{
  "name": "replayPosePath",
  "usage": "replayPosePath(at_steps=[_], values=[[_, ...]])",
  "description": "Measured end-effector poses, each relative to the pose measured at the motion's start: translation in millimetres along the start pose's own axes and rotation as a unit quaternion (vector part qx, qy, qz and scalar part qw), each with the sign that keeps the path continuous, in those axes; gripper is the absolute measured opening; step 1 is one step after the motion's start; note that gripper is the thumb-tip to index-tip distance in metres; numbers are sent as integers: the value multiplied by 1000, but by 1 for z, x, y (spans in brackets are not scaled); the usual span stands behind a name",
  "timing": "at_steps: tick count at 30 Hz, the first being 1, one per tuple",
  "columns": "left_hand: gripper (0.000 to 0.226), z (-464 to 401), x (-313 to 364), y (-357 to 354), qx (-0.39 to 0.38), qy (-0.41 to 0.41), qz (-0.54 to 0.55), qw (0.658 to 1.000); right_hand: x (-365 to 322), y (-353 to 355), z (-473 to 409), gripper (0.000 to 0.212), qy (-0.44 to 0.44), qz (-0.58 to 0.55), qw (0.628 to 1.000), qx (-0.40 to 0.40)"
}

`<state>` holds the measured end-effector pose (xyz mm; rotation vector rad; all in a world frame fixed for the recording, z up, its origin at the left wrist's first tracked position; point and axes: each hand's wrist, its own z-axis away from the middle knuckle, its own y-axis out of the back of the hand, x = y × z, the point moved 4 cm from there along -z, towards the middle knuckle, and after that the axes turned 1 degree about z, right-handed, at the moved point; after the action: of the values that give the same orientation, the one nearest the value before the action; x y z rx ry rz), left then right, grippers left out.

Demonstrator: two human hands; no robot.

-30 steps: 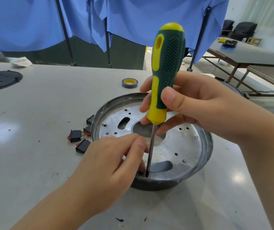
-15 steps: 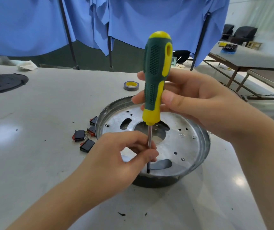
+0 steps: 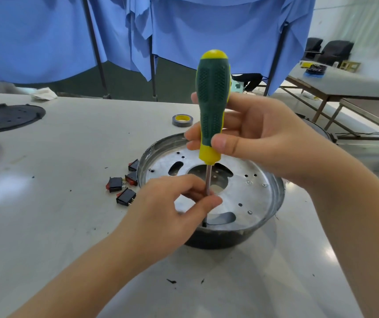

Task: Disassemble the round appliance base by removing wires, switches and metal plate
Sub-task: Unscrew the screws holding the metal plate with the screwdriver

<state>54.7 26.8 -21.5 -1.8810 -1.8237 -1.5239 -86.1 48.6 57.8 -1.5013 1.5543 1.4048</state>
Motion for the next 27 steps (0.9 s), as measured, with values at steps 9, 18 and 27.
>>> replayPosePath(at_steps=[9,18,27], values=[[14,-1,2,3,3,7,63,998,2,0,0,44,-38,55,998,11],[9,-2,-1,2,-12,14,70,997,1,5,1,50,-14,33,999,29],[21,-3,-1,2,-39,13,89,995,2,4,4,48,-45,32,998,-22]])
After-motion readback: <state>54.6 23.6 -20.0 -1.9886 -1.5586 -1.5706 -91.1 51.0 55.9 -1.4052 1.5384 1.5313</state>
